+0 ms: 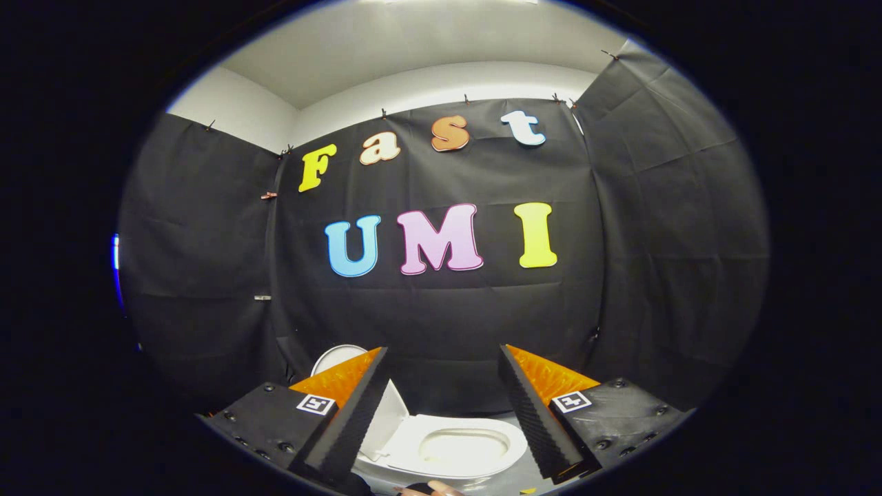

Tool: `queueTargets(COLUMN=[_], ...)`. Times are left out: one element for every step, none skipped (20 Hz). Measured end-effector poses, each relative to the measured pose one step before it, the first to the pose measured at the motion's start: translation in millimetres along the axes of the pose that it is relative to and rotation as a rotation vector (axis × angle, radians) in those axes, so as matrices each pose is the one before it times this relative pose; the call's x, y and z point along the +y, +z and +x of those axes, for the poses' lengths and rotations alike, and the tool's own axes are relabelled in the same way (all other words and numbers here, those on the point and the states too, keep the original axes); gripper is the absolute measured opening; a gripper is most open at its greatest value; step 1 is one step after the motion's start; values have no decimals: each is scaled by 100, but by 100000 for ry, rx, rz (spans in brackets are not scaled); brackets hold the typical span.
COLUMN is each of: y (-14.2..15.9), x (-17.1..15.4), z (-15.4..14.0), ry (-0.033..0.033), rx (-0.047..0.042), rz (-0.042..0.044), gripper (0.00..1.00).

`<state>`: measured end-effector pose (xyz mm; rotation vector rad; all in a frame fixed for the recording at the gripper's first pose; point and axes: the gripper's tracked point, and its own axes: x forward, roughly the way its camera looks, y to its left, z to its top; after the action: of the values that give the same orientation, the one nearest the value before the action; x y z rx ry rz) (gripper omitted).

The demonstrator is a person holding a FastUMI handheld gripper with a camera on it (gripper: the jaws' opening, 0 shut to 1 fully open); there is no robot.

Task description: Open the toilet lid.

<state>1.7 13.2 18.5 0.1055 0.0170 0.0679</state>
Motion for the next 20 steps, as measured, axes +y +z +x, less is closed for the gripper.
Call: queueTargets(y=[51, -156, -55, -86, -24, -37, 16, 79, 81, 46, 20, 62, 85, -34, -26, 37, -12, 98, 7, -32], x=[0, -93, 41, 116, 204, 115, 70, 251, 169, 170, 116, 169, 193, 195, 190, 93, 169, 122, -29, -82], z=[40, 141, 94, -50, 1, -69, -11, -31, -88, -147, -8, -53, -74, -28, -25, -72, -27, 28, 26, -81], ry=[-2, -491, -283, 46, 229, -68, -2, 200, 163, 39, 2, 175, 239, 188, 200, 362, 351, 188, -79, -97], rx=[-49, 80, 49, -14, -207, -105, -229, -375, -372, -350, -301, -210, -237, -209, -155, -179, -185, -217, -232, -74], rz=[-112, -694, -816, -646, -522, -441, -374, -170, -174, -284, -239, -207, -134, -133, -184, -237, -90, 19, 73, 96], gripper=[98, 97, 97, 97, 97, 97, 97, 97, 97, 97, 97, 97, 97, 97, 97, 97, 97, 97, 97, 97])
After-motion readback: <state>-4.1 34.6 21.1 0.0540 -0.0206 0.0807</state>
